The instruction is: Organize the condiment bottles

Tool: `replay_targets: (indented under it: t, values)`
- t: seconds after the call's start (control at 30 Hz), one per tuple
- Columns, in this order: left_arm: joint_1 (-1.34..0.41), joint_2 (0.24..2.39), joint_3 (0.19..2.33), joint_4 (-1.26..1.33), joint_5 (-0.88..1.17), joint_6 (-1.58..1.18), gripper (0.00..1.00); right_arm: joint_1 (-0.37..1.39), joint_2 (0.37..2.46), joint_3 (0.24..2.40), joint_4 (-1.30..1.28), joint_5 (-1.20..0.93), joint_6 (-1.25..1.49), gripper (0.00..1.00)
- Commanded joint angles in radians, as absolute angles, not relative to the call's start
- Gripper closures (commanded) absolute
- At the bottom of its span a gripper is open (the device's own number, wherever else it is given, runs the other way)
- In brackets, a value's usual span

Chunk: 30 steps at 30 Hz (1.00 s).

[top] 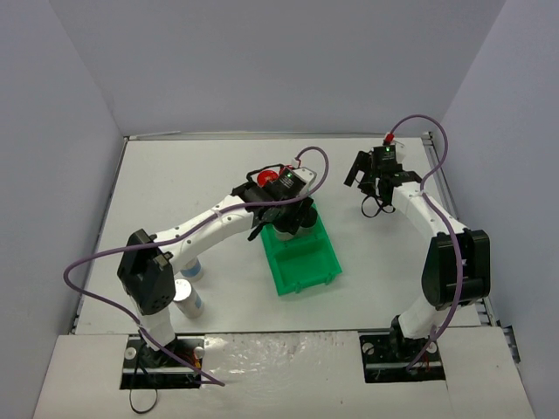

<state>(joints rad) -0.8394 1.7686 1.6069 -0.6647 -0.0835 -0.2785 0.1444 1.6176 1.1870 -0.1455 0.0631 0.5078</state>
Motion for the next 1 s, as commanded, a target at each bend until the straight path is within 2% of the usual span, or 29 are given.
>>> replay_targets:
  t: [0.0,0.3,0.87,0.97]
  values:
    - [-0.845,1.739,1.612,-0.619,-0.107,-0.298,1.00,0.138,1.590,1.189,-0.109,0.074,0.514,0.00]
    - [-0.842,1.780,1.580,-0.575,-0.138,-0.292,1.00,0.138,1.590,1.187,-0.107,0.072,0.512,0.00]
    - [-0.795,1.899,1.667,-0.564,-0.148,-0.268,1.00,0.137,1.591,1.189,-0.107,0.075,0.508,0.00]
    - [-0.795,1.896,1.666,-0.573,-0.144,-0.264,0.97,0.137,1.591,1.192,-0.109,0.075,0.505,0.00]
